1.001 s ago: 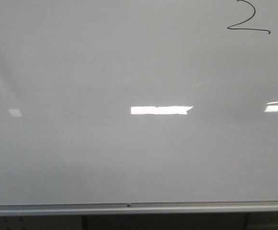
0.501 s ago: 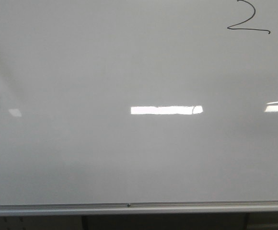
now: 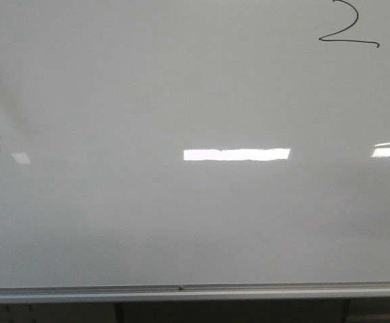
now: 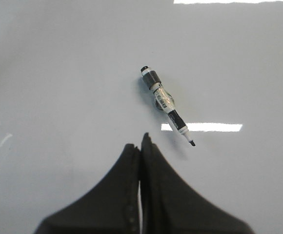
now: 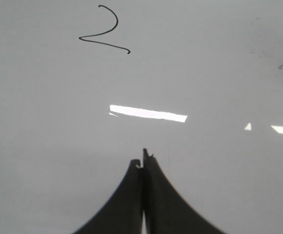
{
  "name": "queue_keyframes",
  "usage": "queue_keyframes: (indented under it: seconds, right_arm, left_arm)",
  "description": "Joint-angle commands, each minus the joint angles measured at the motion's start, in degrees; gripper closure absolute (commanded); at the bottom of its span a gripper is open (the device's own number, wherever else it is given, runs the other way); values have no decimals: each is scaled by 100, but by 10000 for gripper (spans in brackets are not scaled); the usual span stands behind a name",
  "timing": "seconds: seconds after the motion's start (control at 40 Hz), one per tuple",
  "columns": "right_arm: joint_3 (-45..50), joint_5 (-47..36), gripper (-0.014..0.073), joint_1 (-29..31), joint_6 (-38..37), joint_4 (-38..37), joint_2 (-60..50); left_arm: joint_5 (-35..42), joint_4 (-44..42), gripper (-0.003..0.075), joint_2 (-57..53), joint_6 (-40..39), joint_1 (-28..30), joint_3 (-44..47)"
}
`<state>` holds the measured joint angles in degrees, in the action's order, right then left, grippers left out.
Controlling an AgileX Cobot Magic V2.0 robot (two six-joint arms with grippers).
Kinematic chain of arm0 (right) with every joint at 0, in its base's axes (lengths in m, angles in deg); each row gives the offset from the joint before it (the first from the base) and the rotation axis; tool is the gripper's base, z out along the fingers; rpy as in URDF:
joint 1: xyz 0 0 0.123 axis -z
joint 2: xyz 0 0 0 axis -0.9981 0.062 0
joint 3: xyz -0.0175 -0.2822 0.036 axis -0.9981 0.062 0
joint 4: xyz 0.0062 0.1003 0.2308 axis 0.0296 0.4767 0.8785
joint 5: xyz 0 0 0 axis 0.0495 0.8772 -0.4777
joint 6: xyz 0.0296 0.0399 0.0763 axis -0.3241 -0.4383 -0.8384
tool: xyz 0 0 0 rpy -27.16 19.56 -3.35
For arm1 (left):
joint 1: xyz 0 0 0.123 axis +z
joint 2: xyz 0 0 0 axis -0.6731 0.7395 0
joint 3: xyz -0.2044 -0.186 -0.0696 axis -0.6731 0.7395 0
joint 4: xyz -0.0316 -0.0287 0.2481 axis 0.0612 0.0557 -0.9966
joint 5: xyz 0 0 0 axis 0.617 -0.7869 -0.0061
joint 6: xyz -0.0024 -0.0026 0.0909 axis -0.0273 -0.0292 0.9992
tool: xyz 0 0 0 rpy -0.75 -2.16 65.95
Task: Write number 2 on whiteboard
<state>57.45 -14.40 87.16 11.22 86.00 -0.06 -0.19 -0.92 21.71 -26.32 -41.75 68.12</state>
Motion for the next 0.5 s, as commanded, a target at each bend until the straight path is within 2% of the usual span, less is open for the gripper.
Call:
queue_keyframes:
  seconds: [0.0, 0.2, 0.48]
  right_arm:
    - [-9, -712, 661, 42, 40, 24, -91]
    - [6, -816, 661, 42, -29, 290, -91]
    - [6, -808, 661, 42, -29, 296, -91]
  left_arm:
    - [480, 4, 739, -110, -28, -38, 131]
    - [480, 4, 739, -100, -28, -38, 131]
    - [480, 4, 740, -100, -28, -38, 131]
